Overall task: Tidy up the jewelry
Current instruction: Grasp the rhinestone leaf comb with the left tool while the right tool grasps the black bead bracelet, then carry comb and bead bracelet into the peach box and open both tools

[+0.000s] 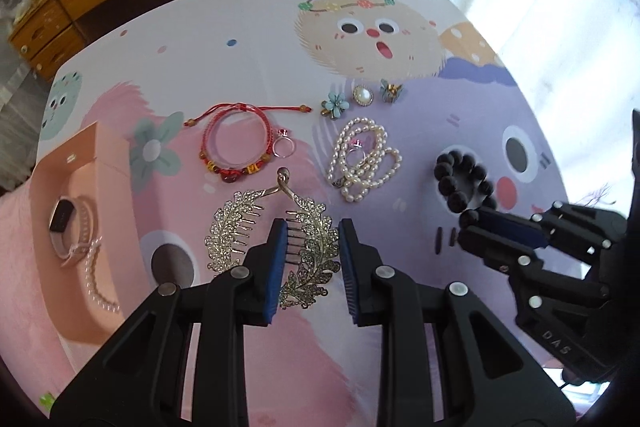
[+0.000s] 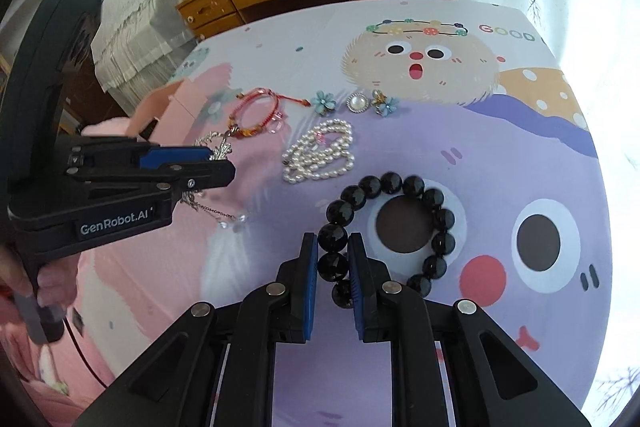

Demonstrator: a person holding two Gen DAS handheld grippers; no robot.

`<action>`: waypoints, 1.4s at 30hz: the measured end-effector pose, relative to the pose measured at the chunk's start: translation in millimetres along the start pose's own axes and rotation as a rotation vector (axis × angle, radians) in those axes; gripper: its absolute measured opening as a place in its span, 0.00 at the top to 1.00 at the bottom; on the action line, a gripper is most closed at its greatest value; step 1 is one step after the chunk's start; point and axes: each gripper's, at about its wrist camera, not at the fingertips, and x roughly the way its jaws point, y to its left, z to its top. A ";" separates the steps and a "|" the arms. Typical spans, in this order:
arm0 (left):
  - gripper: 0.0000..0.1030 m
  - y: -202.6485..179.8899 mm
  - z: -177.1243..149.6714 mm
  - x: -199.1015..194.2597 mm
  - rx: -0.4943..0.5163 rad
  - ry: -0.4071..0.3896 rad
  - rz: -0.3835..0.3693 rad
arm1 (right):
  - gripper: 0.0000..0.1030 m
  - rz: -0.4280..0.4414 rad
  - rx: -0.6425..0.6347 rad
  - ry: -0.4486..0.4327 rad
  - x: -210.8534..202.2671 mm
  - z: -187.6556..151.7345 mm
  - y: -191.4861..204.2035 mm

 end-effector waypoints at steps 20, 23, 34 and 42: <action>0.78 73.4 -76.9 -147.9 -0.078 -0.111 -0.213 | 0.86 0.137 0.065 -0.145 -68.0 -4.5 127.8; 0.78 93.7 -86.7 -164.2 -0.080 -0.127 -0.228 | 0.86 0.140 0.054 -0.177 -76.0 -4.3 153.2; 0.78 177.5 -86.1 -188.4 -0.076 -0.162 -0.223 | 0.86 0.191 0.043 -0.248 -75.5 16.3 256.8; 0.78 236.9 -59.2 -189.7 -0.052 -0.189 -0.215 | 0.86 0.196 0.042 -0.310 -64.8 41.8 316.5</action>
